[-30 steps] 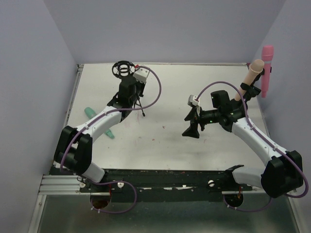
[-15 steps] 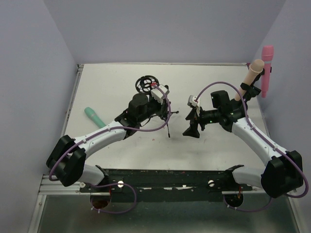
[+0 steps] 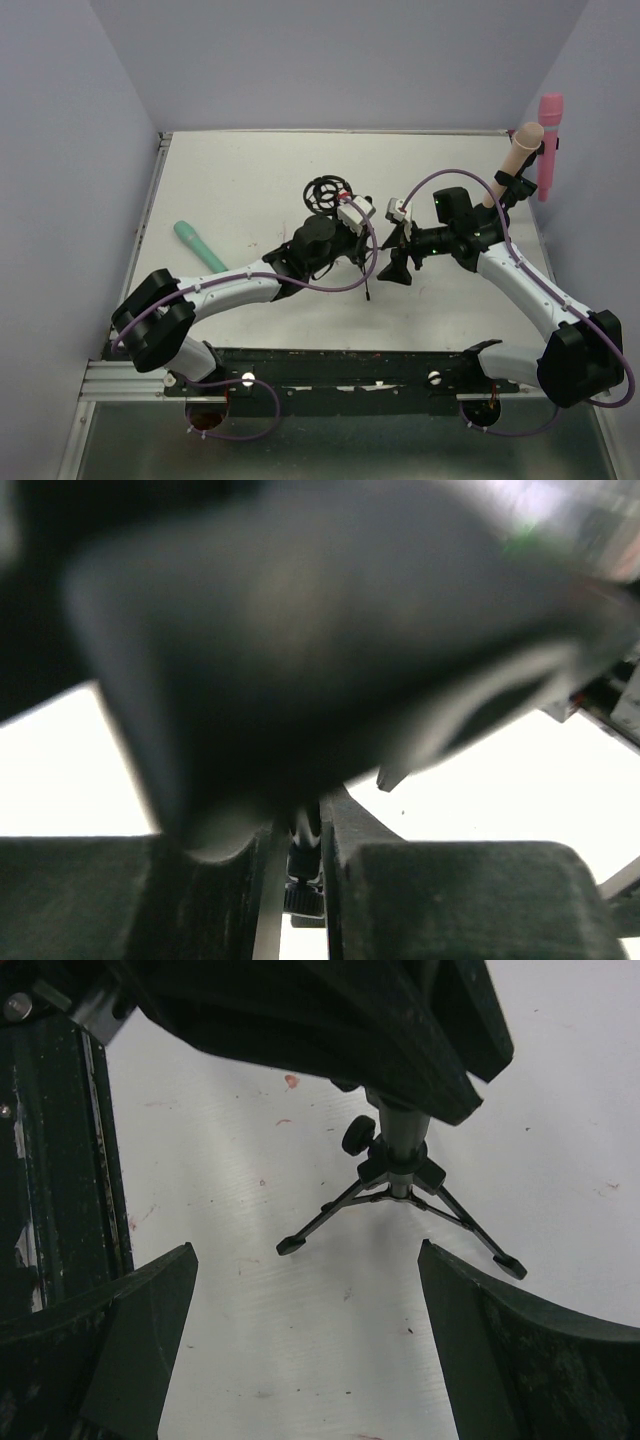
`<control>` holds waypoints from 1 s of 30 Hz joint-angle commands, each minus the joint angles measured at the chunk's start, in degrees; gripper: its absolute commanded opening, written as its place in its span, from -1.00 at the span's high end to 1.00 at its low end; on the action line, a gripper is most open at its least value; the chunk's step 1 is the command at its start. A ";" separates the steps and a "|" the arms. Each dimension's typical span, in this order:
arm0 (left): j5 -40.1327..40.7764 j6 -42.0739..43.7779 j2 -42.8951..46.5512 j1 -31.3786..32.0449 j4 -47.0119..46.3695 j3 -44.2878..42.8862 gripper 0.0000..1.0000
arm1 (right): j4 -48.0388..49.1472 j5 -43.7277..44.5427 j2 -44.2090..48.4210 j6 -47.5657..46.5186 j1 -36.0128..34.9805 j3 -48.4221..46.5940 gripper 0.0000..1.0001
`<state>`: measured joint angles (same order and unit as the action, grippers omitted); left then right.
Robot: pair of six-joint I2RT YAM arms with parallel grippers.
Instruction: Attach the microphones to the stand
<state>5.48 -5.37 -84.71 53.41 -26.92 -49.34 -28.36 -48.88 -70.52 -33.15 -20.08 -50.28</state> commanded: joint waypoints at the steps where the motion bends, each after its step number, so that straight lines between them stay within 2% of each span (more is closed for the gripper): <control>1: 4.63 -0.08 0.07 0.73 -3.33 -0.31 0.06 | -1.26 1.07 -0.41 -1.31 -0.05 -0.43 -0.99; 6: 4.46 -1.22 1.21 1.08 2.21 -2.07 -0.40 | -1.35 1.25 -0.23 -1.57 -0.05 -0.43 -0.99; 13: 0.86 -1.14 6.04 1.08 8.72 -0.59 -0.68 | -1.52 1.33 -0.41 -1.75 -0.05 -0.43 -0.99; 14: 0.50 -1.14 6.74 1.08 8.98 0.03 -0.77 | -1.61 1.33 -0.41 -1.83 -0.05 -0.34 -0.99; 19: -2.13 -1.23 10.61 1.08 9.60 3.72 -0.86 | -1.61 1.33 -0.49 -2.01 -0.05 -0.34 -0.99; 30: -8.29 1.50 20.80 1.08 8.90 13.47 -0.85 | -1.70 1.33 -0.85 -2.45 -0.14 -0.26 -0.99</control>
<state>1.54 -5.43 -68.27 54.13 -17.76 -38.92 -29.30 -48.45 -70.89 -34.59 -20.08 -50.28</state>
